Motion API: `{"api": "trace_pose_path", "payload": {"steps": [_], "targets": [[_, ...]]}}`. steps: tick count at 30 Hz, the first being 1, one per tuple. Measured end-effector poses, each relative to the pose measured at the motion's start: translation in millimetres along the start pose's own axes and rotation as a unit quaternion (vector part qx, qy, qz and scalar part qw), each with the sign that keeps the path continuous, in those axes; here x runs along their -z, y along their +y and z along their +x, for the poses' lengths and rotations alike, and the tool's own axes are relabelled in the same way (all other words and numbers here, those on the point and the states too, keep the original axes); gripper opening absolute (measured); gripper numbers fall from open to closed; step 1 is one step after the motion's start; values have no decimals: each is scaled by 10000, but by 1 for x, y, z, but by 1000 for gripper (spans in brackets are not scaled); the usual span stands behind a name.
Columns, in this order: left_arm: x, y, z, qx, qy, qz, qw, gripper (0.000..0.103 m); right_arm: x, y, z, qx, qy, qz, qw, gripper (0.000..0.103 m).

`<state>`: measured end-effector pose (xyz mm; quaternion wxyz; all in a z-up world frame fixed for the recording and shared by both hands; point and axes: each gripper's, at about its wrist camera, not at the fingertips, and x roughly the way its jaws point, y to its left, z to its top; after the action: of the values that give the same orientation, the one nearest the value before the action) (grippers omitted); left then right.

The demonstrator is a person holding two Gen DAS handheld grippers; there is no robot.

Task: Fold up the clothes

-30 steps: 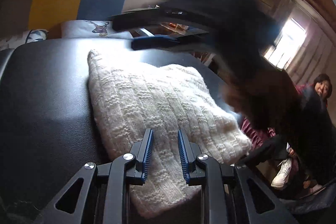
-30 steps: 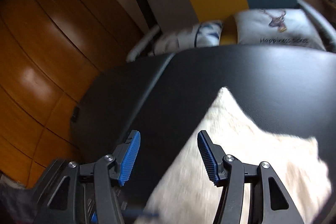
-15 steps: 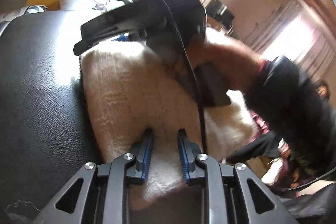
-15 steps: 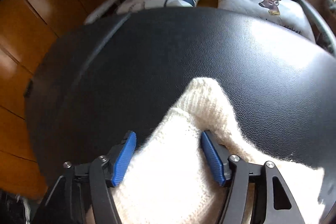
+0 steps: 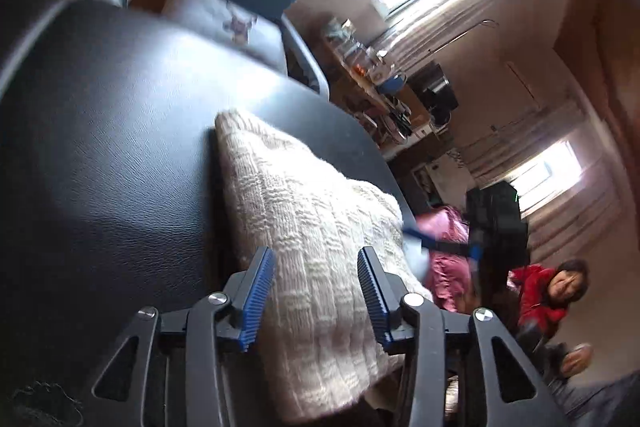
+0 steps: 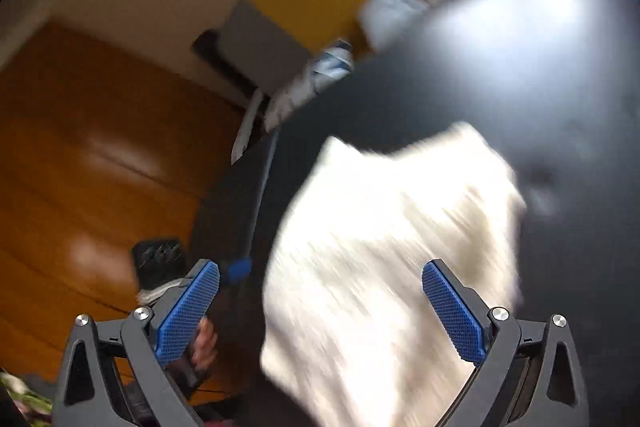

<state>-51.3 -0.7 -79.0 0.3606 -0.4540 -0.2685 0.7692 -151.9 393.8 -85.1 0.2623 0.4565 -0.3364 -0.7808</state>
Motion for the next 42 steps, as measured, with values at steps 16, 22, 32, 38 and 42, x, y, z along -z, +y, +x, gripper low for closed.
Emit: {"api": "trace_pose_path", "payload": {"steps": [16, 22, 32, 38, 42], "targets": [[-29, 49, 60, 495, 424, -536, 9964, 53, 58, -53, -1, -274, 388, 774, 9959, 103], [-33, 46, 86, 538, 765, -326, 9951, 67, 56, -40, 4, -23, 660, 656, 9957, 103], [-26, 23, 104, -111, 777, 140, 9968, 71, 80, -24, -7, 176, 426, 253, 9986, 103], [-19, 12, 115, -359, 538, 299, 9975, 81, 101, -9, -14, 409, 202, -79, 9989, 103], [-23, 12, 123, -235, 989, -3, 9948, 75, 108, -14, -26, 474, 161, 173, 9986, 83]]}}
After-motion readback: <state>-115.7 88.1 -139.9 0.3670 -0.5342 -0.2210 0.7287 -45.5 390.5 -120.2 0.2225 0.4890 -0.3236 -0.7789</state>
